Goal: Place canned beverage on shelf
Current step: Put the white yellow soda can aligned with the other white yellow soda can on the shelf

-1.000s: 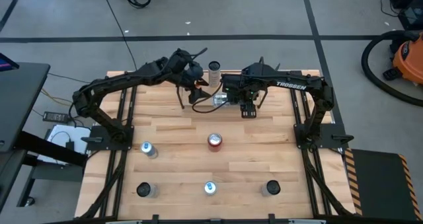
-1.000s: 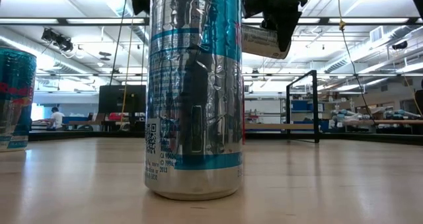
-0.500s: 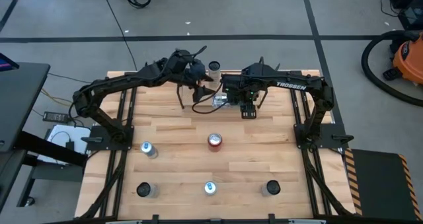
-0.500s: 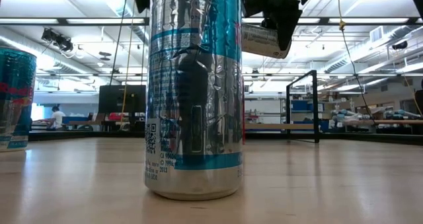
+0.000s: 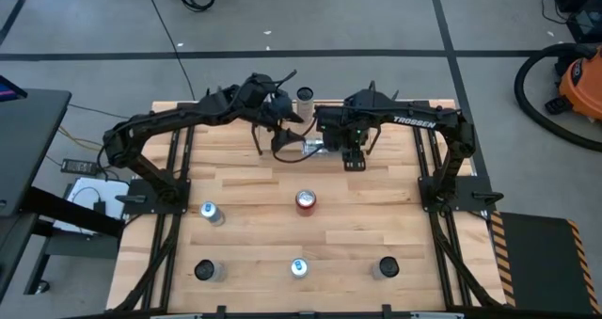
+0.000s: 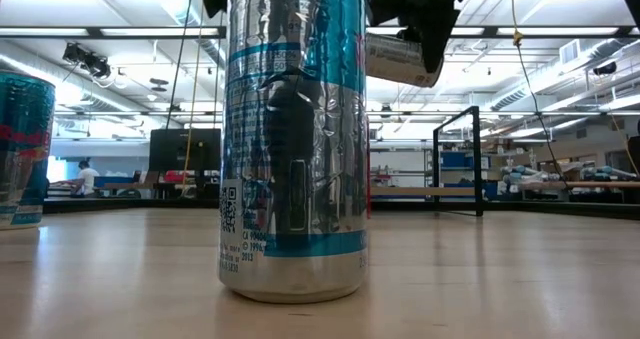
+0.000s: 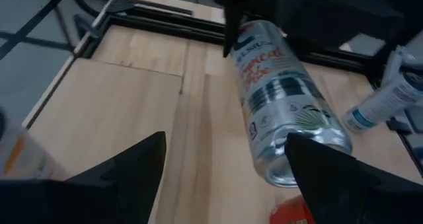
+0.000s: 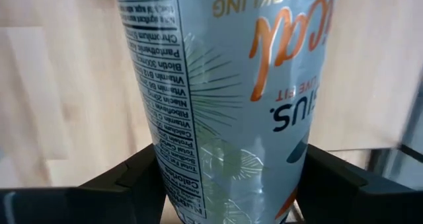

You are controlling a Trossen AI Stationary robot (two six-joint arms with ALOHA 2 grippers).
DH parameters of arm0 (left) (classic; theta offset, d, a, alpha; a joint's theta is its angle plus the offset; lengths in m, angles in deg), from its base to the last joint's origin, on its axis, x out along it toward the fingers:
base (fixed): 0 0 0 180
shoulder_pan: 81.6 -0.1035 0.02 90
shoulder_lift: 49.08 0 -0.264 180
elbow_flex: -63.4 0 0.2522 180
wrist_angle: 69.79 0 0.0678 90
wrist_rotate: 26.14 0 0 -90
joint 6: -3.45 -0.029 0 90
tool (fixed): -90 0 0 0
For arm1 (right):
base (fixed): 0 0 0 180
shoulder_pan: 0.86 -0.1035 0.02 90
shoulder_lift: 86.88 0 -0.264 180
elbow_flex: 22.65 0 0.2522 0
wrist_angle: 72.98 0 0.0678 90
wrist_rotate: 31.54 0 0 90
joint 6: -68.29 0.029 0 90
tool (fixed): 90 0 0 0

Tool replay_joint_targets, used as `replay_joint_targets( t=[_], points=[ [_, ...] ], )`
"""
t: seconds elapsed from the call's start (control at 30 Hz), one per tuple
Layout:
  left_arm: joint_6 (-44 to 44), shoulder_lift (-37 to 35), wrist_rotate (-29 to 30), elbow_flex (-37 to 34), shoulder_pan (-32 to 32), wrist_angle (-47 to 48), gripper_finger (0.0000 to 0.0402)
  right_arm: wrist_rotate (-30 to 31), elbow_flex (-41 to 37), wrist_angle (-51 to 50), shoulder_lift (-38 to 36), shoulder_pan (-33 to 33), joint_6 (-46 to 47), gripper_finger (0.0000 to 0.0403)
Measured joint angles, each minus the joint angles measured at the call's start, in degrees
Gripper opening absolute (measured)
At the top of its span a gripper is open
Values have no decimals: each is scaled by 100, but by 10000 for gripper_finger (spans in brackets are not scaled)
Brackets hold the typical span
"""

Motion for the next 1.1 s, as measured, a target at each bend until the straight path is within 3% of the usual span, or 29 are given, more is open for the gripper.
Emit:
replay_joint_targets(
  t=[0.13, 0.5, 1.1],
  points=[
    [-138, -37, -49, 101, 129, 184, 316, -389, 0, 2, 0, -33, -12, 268],
    [-30, -35, -101, 689, 199, 1091, 316, -502, 0, 34, 0, -103, 185, 268],
    [-179, 238, -47, 693, 708, 838, 316, -439, 0, 22, 0, -96, 117, 268]
  ],
)
